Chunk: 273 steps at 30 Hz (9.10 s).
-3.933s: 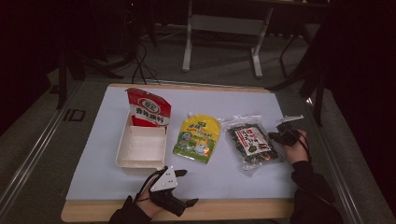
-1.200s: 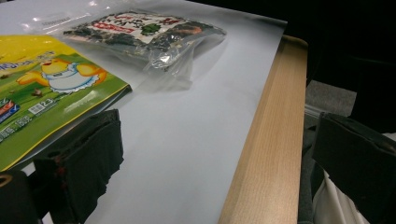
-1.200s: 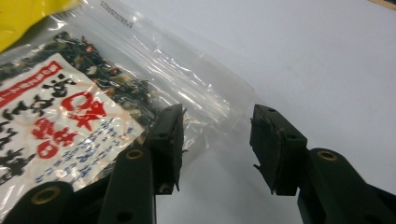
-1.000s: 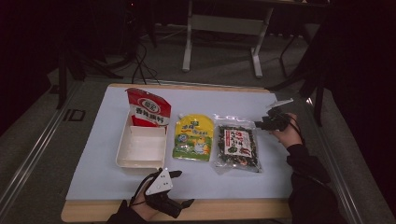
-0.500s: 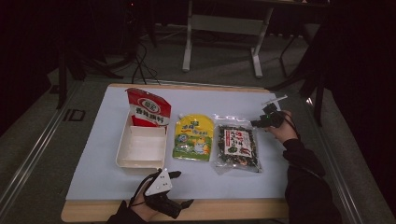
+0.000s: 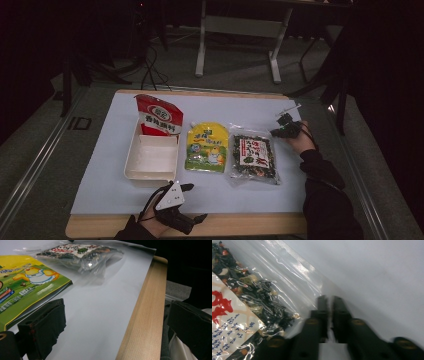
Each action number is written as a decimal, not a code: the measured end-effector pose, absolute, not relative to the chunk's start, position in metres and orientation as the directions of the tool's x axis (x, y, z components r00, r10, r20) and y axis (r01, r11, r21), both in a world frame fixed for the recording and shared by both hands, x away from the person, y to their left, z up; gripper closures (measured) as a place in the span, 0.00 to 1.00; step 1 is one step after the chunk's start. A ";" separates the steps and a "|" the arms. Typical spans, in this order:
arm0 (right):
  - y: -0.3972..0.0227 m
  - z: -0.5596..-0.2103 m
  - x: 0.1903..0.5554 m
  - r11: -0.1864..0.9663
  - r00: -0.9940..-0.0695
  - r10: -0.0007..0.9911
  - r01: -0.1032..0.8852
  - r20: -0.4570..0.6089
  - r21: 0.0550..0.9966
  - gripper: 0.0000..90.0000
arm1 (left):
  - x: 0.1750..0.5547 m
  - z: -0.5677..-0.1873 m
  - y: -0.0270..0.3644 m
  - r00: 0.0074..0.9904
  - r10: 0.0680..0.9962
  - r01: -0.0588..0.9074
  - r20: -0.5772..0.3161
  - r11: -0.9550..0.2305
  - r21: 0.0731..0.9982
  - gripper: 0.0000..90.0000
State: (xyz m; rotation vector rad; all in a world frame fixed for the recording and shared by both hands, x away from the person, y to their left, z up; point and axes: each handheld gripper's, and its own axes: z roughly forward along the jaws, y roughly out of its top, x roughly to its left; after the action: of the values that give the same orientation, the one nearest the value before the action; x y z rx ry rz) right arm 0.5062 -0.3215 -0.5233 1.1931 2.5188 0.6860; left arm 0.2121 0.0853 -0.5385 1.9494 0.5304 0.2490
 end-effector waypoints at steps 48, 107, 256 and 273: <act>-0.305 -0.398 0.415 0.603 -0.699 0.671 0.321 -0.247 0.731 1.00 | 0.226 -0.508 0.076 0.862 0.485 0.324 -0.146 -0.307 0.895 0.04; -0.278 -0.323 0.303 0.571 -0.837 0.430 -0.039 -0.339 0.820 1.00 | 0.334 -0.484 0.029 0.881 0.346 0.436 -0.323 -0.329 0.838 0.67; -0.299 -0.440 0.315 0.343 -0.865 0.502 0.186 -0.013 0.921 0.16 | 0.287 -0.440 0.256 0.622 0.770 0.462 -0.139 -0.218 0.860 0.94; -0.296 -0.441 0.314 0.352 -0.872 0.489 0.179 -0.017 0.919 0.16 | 0.284 -0.477 0.287 0.573 0.776 0.483 -0.263 -0.060 0.874 0.91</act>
State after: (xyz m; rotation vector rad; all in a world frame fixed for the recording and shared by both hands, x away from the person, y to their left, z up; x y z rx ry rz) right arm 0.3143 -0.2963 -0.4414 0.5948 2.3292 1.5277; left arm 0.2840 0.2871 -0.4768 1.7093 1.0536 0.3340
